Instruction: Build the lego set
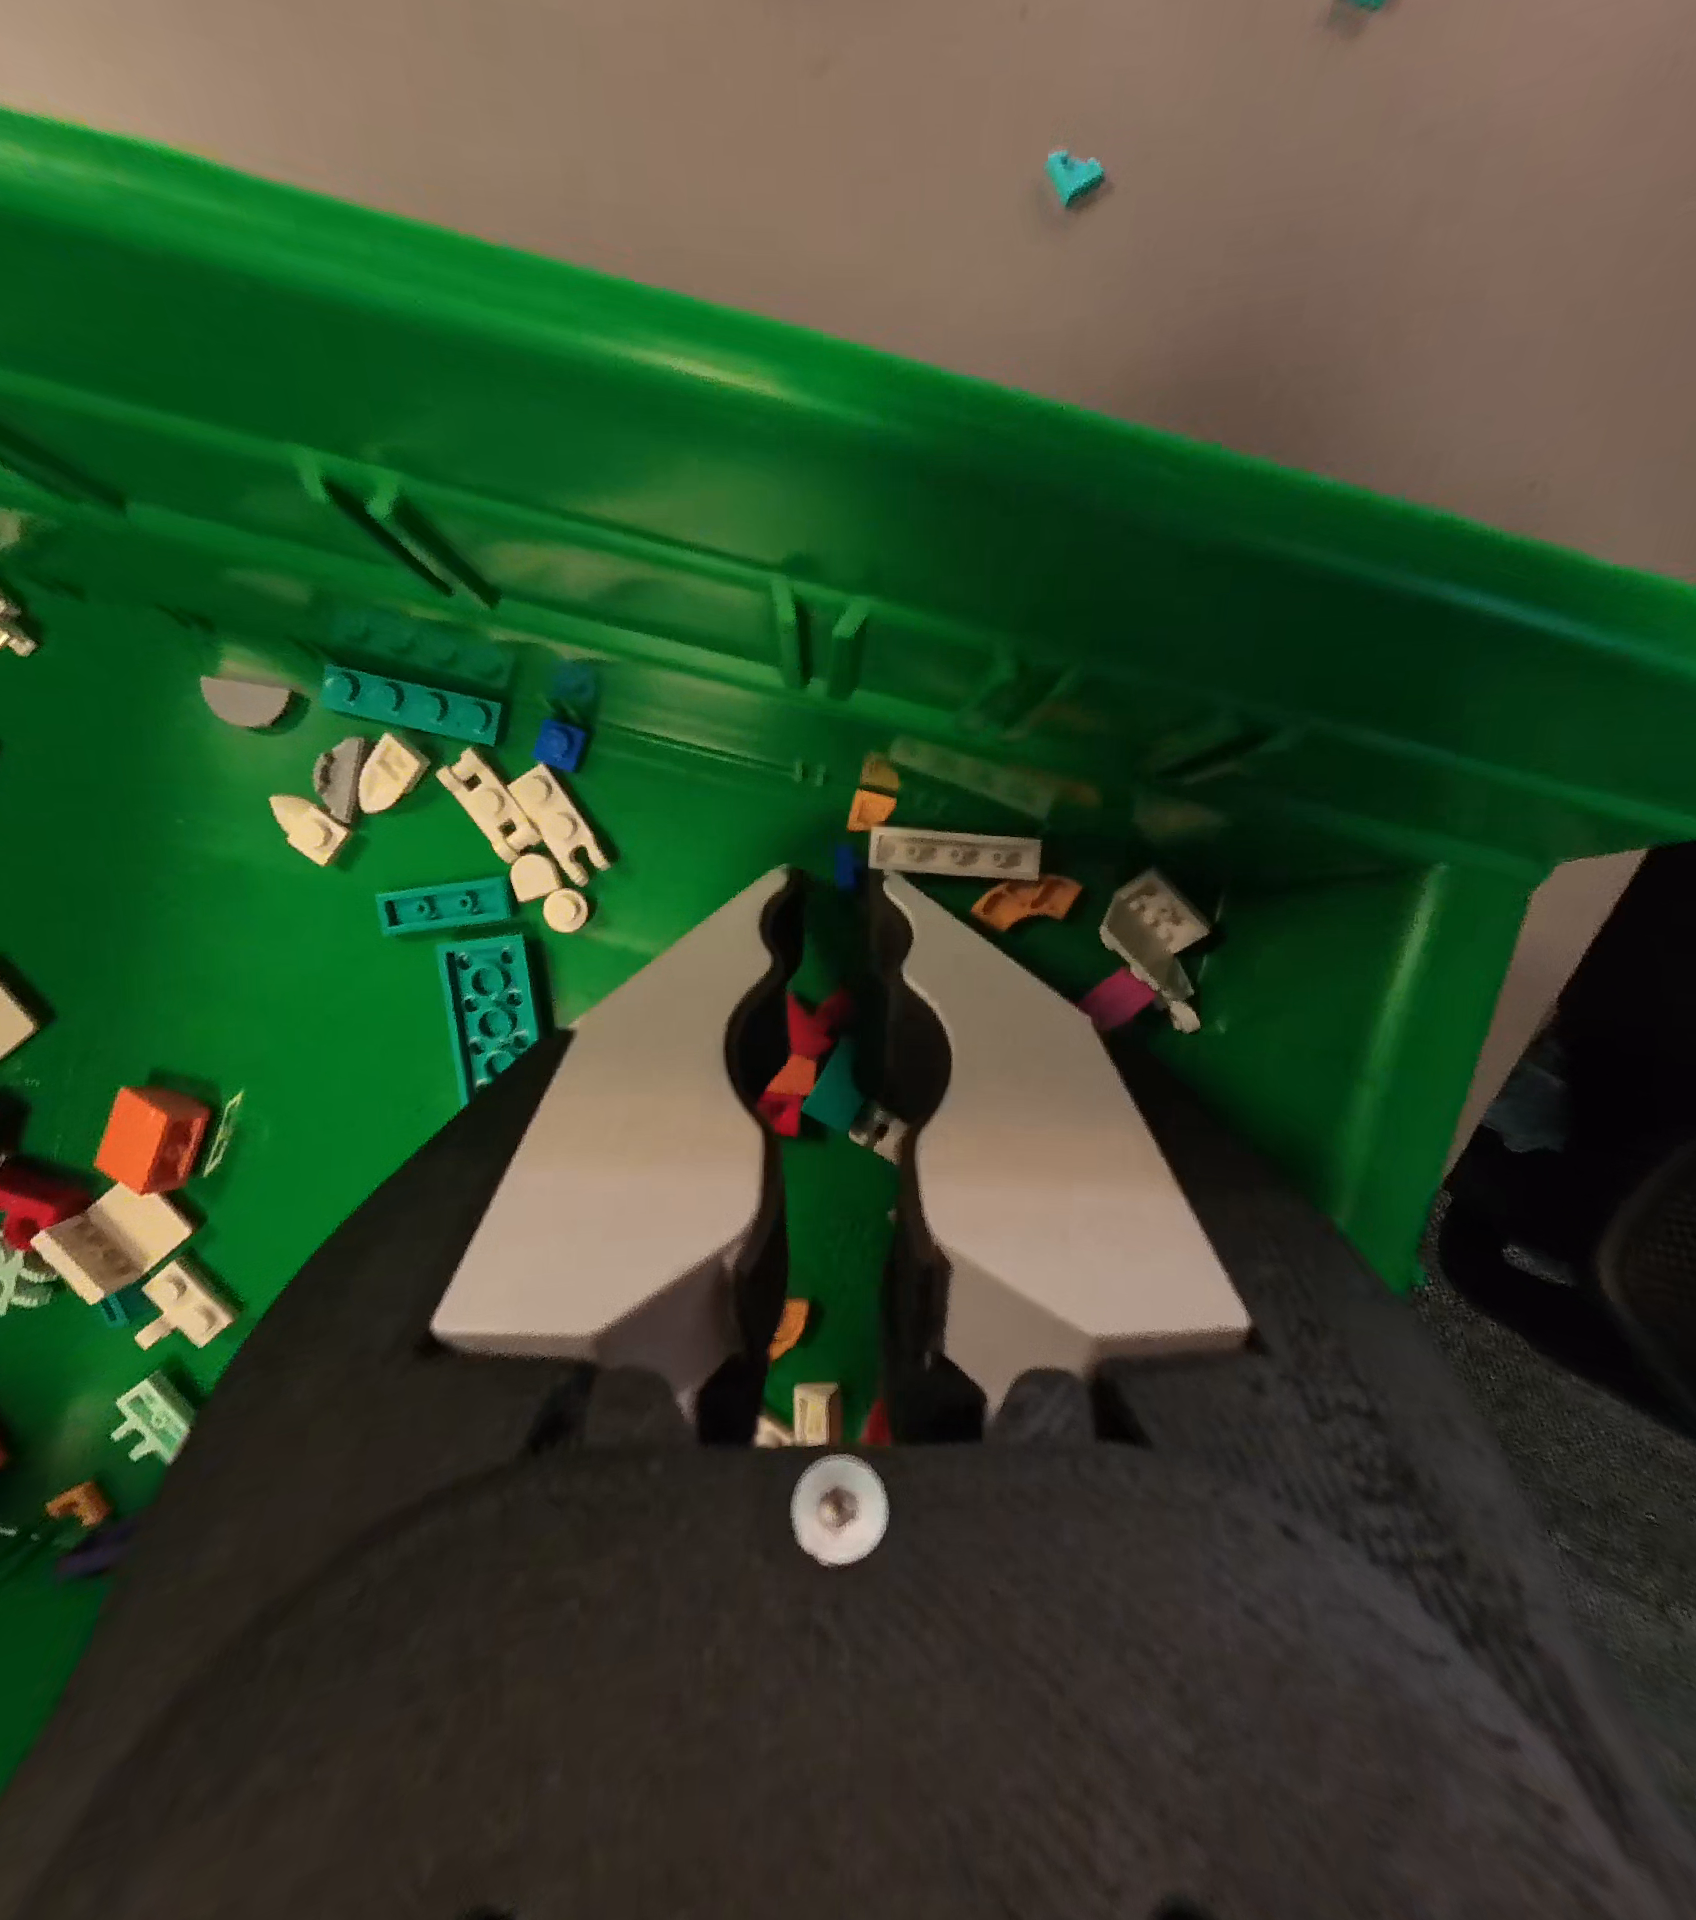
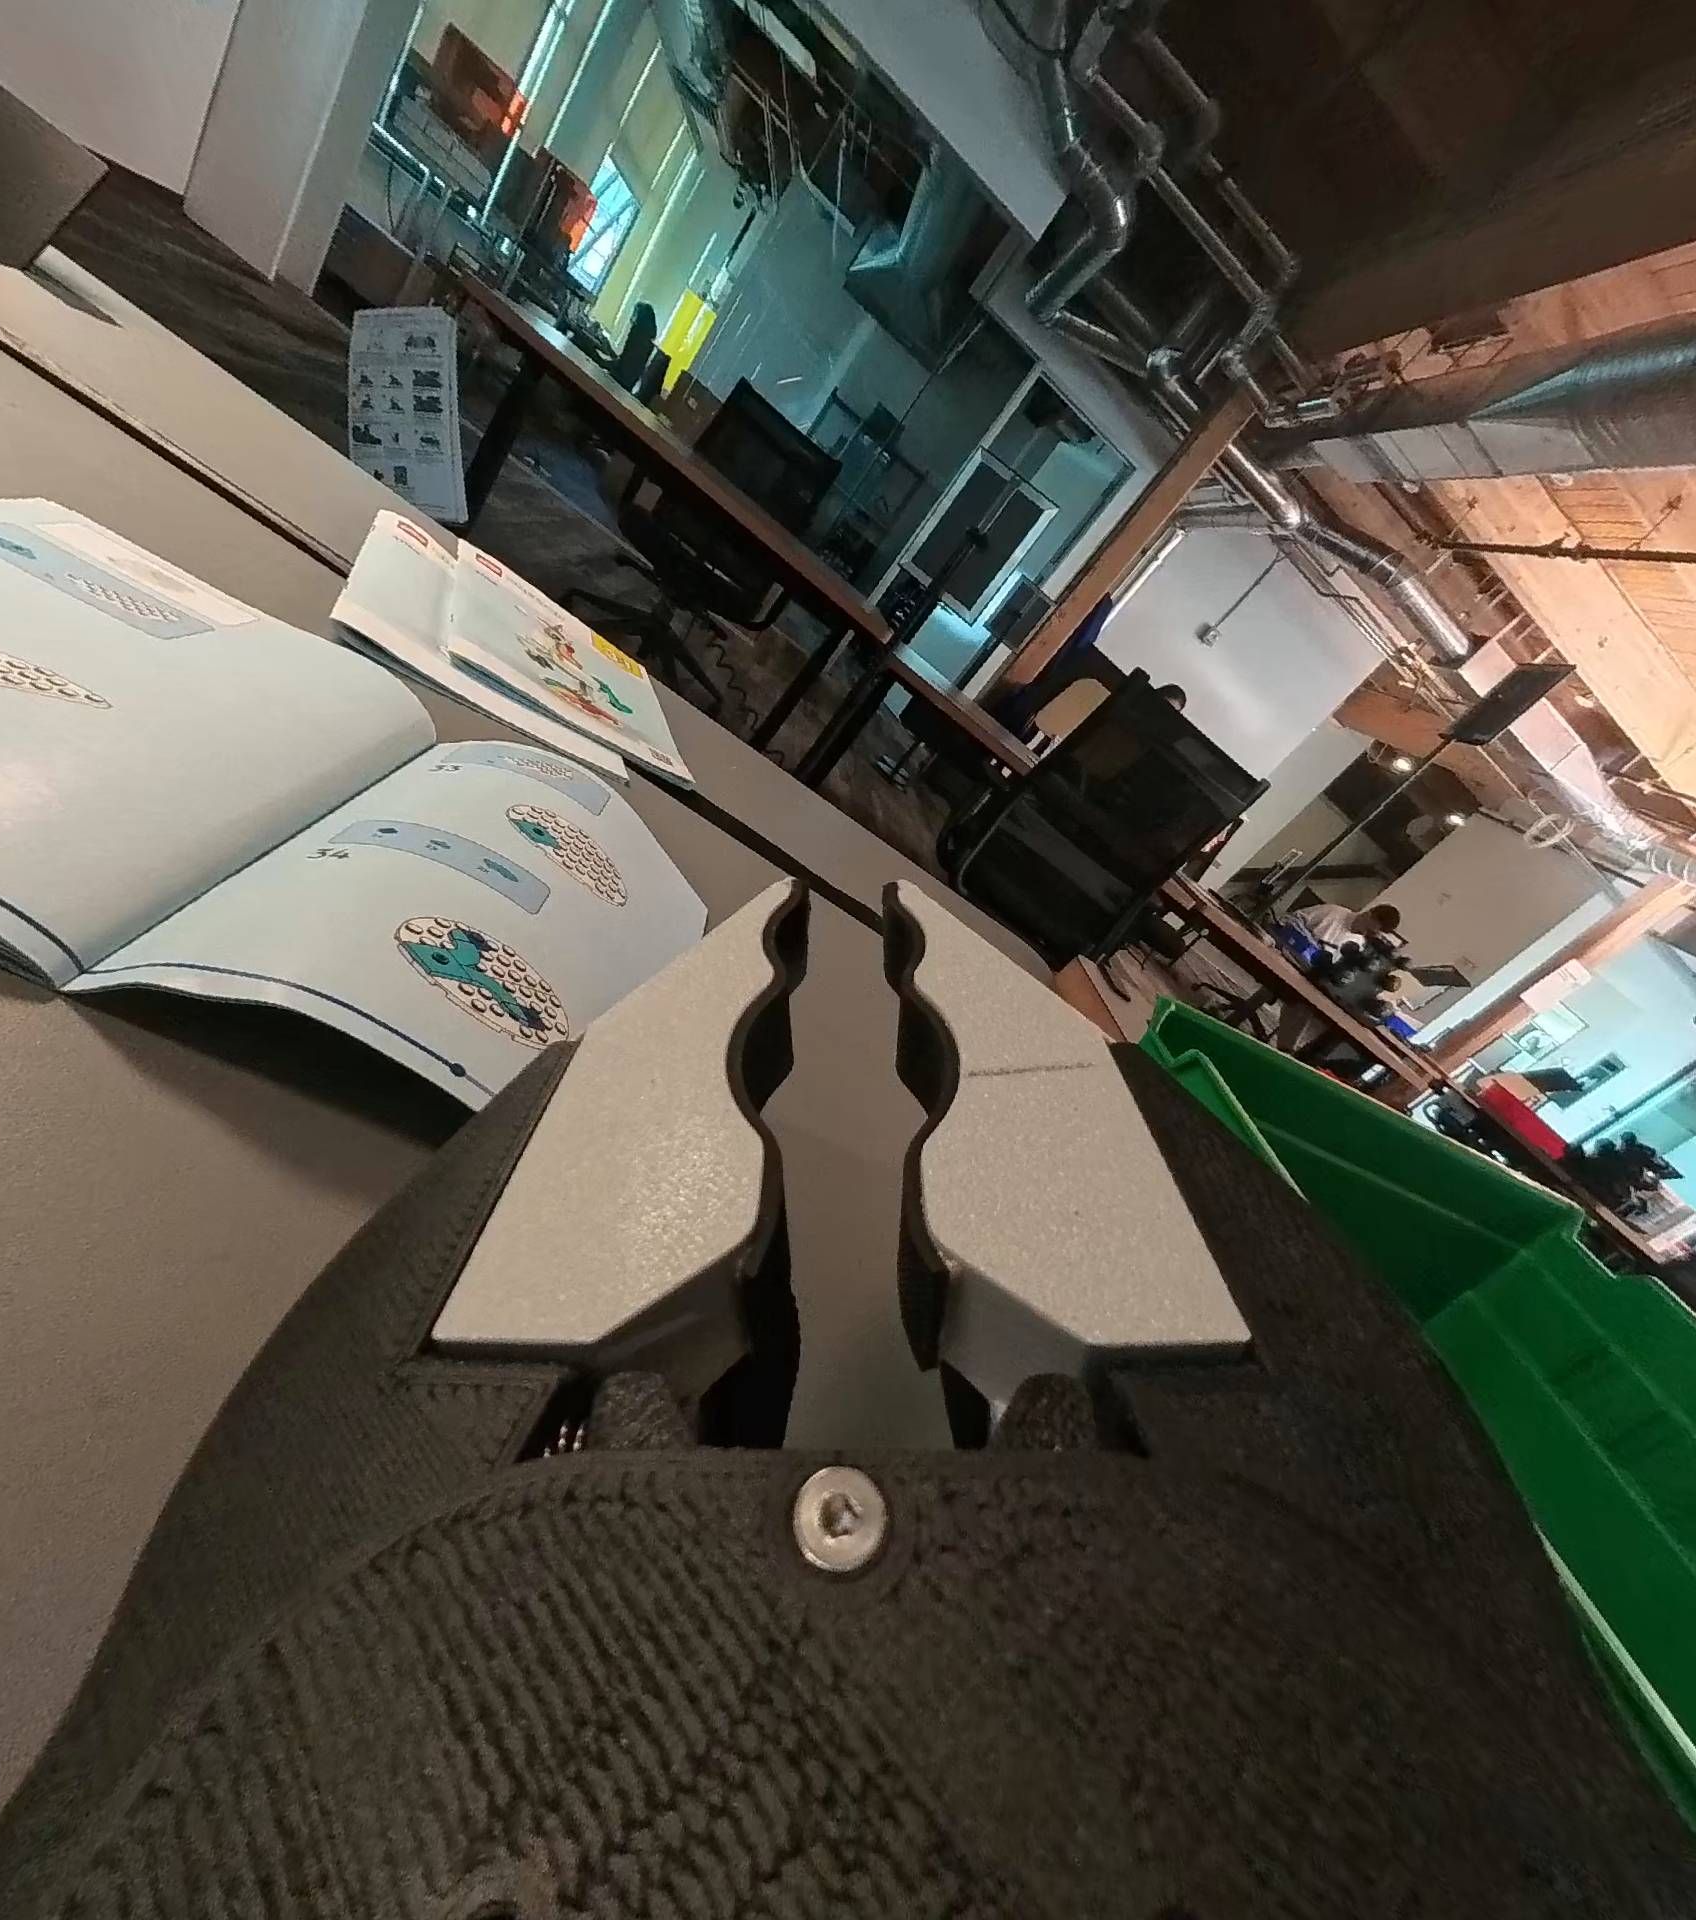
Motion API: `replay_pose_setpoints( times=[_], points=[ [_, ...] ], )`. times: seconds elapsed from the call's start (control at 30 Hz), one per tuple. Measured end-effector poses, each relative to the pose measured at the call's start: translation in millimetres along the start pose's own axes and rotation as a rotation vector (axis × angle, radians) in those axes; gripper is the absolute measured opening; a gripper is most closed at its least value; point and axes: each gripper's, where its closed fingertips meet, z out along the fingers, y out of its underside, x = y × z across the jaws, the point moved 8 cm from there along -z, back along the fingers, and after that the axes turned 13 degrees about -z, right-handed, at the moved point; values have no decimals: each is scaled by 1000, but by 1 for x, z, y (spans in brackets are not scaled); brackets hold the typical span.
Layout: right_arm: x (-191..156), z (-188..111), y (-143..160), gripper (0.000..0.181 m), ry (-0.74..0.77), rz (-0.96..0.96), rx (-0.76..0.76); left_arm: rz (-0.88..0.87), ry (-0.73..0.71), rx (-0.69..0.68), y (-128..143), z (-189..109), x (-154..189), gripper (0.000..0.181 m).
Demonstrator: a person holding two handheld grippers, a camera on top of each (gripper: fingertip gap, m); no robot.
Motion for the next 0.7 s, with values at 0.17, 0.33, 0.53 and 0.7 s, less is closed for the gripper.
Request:
replay_pose_setpoints(
  times=[0.17, 0.33, 0.53, 0.7],
  points=[
    [0, 0, 0, 12, -2, 3, 5, 26, -67, 46, -3, -1, -1, 4],
    [0, -1, 0, 12, 0, -6, 7, -91, -294, 399, -29, -50, 6, 4],
    [0, -2, -1, 12, 4, 0, 27, -238, -364, 924, -85, -105, 65, 3],
    [-2, -6, -10, 13, -24, 4, 104, -184, 36, 910, -142, -61, 113, 3]
  ],
)
